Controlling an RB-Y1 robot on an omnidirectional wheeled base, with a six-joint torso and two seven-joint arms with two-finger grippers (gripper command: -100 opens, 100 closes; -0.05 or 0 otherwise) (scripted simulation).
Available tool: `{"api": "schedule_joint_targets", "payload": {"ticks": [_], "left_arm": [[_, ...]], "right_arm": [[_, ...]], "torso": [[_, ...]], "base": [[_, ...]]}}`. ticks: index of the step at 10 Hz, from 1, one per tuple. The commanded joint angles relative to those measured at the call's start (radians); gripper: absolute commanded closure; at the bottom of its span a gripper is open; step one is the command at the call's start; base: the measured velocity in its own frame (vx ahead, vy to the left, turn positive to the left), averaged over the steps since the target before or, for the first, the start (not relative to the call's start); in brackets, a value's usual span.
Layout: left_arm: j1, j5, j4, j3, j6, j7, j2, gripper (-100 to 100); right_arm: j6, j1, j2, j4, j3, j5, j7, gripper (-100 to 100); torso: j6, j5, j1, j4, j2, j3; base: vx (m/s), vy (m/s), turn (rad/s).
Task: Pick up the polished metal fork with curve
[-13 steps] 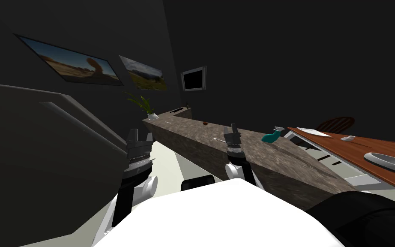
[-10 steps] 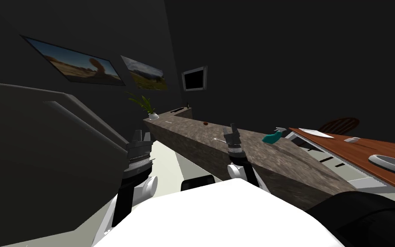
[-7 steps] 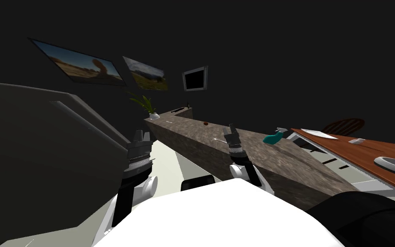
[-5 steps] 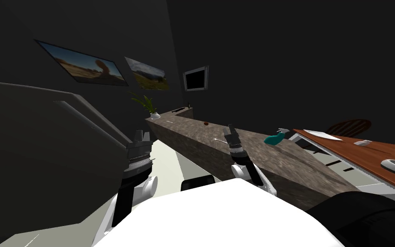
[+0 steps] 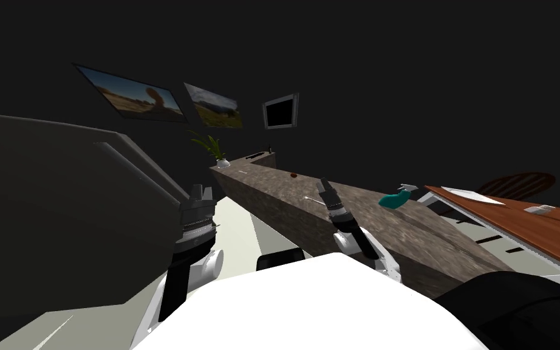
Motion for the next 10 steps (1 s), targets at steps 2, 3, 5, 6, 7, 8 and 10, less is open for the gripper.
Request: {"api": "schedule_joint_targets", "payload": {"ticks": [2,3,5,6,7,8,10], "left_arm": [[0.0,0.0,0.0,0.0,0.0,0.0,0.0,0],[0.0,0.0,0.0,0.0,0.0,0.0,0.0,0],[0.0,0.0,0.0,0.0,0.0,0.0,0.0,0],[0.0,0.0,0.0,0.0,0.0,0.0,0.0,0],[0.0,0.0,0.0,0.0,0.0,0.0,0.0,0],[0.0,0.0,0.0,0.0,0.0,0.0,0.0,0],[0.0,0.0,0.0,0.0,0.0,0.0,0.0,0]], "right_arm": [[0.002,-0.003,-0.063,0.018,-0.012,0.007,0.008,-100],[0.002,-0.005,-0.102,0.037,-0.021,0.015,0.015,-100],[0.002,-0.007,-0.154,0.058,-0.029,0.023,0.022,-100],[0.002,-0.007,-0.169,0.058,-0.029,0.023,0.022,-100],[0.003,-0.009,-0.207,0.08,-0.036,0.032,0.028,-100],[0.003,-0.009,-0.223,0.08,-0.036,0.032,0.028,-100],[0.003,-0.009,-0.278,0.104,-0.042,0.041,0.034,-100]], "torso": [[0.0,0.0,0.0,0.0,0.0,0.0],[0.0,0.0,0.0,0.0,0.0,0.0],[0.0,0.0,0.0,0.0,0.0,0.0],[0.0,0.0,0.0,0.0,0.0,0.0],[0.0,0.0,0.0,0.0,0.0,0.0],[0.0,0.0,0.0,0.0,0.0,0.0],[0.0,0.0,0.0,0.0,-0.001,0.0]], "base": [[-0.003,-0.018,0.065],[-0.002,-0.018,0.1],[-0.002,-0.018,0.068],[0.001,-0.018,0.052],[0.002,-0.02,0.1],[0.002,-0.018,0.06],[0.003,-0.019,0.088]]}}
